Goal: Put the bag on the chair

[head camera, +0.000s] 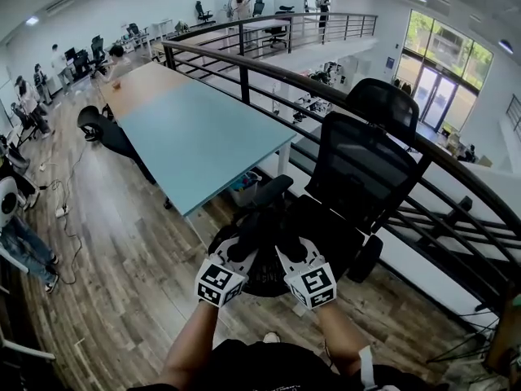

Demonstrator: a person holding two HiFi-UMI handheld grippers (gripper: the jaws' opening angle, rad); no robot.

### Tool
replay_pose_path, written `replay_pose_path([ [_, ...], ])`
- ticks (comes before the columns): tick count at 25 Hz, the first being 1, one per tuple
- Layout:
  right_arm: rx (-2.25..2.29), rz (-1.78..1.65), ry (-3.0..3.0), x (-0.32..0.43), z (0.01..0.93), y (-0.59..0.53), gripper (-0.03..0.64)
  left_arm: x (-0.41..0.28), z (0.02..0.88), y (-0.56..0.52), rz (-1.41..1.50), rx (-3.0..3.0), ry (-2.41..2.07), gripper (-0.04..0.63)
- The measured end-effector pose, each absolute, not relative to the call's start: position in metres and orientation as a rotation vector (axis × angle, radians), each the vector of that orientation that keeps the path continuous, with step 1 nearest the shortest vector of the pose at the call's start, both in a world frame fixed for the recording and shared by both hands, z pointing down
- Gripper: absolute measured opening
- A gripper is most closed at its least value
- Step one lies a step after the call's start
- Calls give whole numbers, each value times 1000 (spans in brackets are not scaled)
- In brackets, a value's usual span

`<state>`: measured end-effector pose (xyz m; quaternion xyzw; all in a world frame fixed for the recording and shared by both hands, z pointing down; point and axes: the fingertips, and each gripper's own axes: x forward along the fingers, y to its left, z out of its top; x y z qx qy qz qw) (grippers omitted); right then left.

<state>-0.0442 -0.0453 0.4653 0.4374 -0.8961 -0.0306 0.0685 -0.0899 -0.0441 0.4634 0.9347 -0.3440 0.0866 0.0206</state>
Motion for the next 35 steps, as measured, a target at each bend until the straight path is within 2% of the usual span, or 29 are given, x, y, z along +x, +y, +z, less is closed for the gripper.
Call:
replay_pose_path([
  [19, 1382, -46, -2649, -33, 489, -157, 38, -75, 490, -160, 274, 2939, -921, 34],
  [35, 1584, -25, -2558, -30, 477, -280, 38, -71, 479, -284, 309, 2997, -711, 33],
])
